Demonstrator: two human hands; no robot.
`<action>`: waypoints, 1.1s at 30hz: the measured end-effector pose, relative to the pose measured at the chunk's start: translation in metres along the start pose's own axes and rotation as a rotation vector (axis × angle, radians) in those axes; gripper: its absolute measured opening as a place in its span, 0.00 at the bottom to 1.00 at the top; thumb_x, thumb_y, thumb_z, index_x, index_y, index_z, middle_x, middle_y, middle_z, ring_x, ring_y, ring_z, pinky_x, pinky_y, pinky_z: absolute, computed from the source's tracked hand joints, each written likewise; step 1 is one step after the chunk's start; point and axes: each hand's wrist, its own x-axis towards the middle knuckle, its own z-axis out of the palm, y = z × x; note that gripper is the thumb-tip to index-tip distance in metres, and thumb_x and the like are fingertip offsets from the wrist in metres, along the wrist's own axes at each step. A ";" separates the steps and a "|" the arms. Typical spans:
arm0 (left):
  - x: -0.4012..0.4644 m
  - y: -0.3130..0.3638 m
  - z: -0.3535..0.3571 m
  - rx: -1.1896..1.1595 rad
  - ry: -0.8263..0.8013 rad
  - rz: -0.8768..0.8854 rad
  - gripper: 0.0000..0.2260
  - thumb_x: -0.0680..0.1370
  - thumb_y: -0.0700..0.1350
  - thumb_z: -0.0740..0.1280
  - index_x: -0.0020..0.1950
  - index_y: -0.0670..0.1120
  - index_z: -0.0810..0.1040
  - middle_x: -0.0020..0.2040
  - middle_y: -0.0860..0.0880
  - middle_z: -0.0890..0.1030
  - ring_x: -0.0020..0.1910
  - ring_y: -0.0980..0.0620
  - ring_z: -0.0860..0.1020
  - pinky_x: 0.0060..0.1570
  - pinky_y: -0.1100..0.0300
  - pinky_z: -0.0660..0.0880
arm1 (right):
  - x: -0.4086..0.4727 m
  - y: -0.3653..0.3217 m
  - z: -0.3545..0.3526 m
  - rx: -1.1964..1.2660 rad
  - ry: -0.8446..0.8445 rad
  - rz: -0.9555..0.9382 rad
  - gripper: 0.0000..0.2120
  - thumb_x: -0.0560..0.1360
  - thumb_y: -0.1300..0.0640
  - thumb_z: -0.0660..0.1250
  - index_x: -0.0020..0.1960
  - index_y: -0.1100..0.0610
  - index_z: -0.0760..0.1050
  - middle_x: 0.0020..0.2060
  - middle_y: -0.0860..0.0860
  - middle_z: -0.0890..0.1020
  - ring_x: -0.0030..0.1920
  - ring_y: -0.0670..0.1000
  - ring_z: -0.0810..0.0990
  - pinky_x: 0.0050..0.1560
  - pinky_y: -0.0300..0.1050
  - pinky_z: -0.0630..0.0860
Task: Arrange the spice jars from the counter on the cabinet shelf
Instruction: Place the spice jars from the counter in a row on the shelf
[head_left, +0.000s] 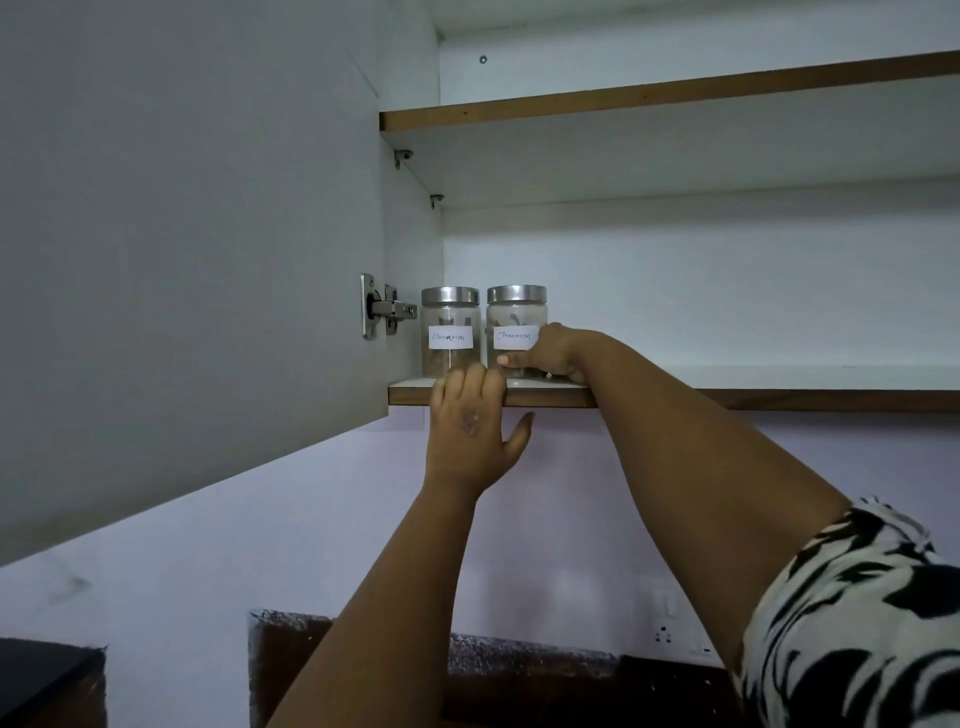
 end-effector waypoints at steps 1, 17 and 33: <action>0.000 0.000 0.001 0.006 0.004 -0.003 0.17 0.71 0.54 0.70 0.49 0.42 0.76 0.44 0.46 0.74 0.44 0.46 0.72 0.52 0.52 0.69 | 0.003 0.000 0.001 0.002 -0.015 -0.004 0.34 0.71 0.42 0.73 0.66 0.63 0.69 0.61 0.60 0.77 0.50 0.55 0.76 0.60 0.50 0.74; 0.001 -0.003 -0.002 0.016 -0.074 0.010 0.17 0.67 0.49 0.69 0.53 0.44 0.74 0.46 0.47 0.73 0.46 0.47 0.71 0.52 0.54 0.67 | -0.008 -0.008 0.006 -0.406 -0.056 -0.003 0.47 0.81 0.40 0.55 0.74 0.66 0.26 0.77 0.66 0.49 0.77 0.63 0.54 0.77 0.53 0.45; 0.005 0.005 -0.027 0.017 -0.290 -0.026 0.23 0.64 0.51 0.72 0.54 0.42 0.74 0.50 0.44 0.73 0.49 0.44 0.71 0.54 0.52 0.65 | -0.053 0.010 0.004 -0.305 0.069 0.108 0.44 0.77 0.35 0.52 0.79 0.57 0.34 0.77 0.59 0.58 0.74 0.61 0.62 0.70 0.54 0.61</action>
